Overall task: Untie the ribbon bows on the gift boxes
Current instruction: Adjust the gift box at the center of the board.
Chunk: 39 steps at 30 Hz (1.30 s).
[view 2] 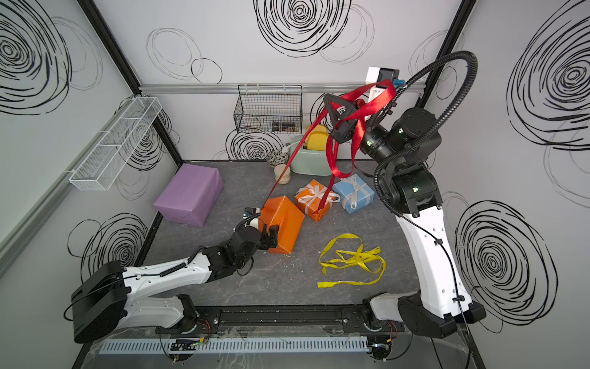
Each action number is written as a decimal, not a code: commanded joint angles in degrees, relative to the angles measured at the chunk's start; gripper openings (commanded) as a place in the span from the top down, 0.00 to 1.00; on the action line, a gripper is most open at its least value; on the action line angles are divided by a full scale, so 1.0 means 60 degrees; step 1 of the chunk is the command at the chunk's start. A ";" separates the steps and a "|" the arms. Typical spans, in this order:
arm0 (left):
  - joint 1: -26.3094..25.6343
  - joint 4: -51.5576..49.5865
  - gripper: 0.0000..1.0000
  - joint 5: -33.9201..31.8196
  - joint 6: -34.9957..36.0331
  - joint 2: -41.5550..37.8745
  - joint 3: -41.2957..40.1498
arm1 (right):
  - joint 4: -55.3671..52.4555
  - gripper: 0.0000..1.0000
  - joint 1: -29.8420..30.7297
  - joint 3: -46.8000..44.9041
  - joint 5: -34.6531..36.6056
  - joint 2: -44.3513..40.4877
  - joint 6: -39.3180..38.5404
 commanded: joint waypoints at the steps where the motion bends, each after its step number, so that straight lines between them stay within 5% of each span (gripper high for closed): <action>1: 0.0349 -0.1342 0.00 0.0303 -0.0704 -0.0014 -0.0839 | -0.0065 1.00 -0.0341 0.0053 0.0496 -0.0474 -0.0099; 15: 0.1638 -0.1104 0.01 0.0729 -0.1767 -0.0940 -0.2031 | -0.0835 1.00 -0.1646 0.1132 0.0975 -0.0662 -0.0106; 23: 0.1660 -0.1156 0.02 0.0947 -0.1873 -0.1014 -0.1719 | -0.1124 1.00 -0.1768 0.1921 0.1527 -0.0665 -0.0343; 30: 0.0997 -0.1575 0.03 0.0628 -0.1420 -0.1243 -0.0940 | -0.1727 1.00 -0.1797 0.3035 0.2128 -0.0459 -0.0718; 39: -0.1067 -0.2549 0.02 -0.0277 0.0079 -0.0086 0.1851 | -0.1812 1.00 -0.1797 0.1074 0.3040 -0.1705 -0.0978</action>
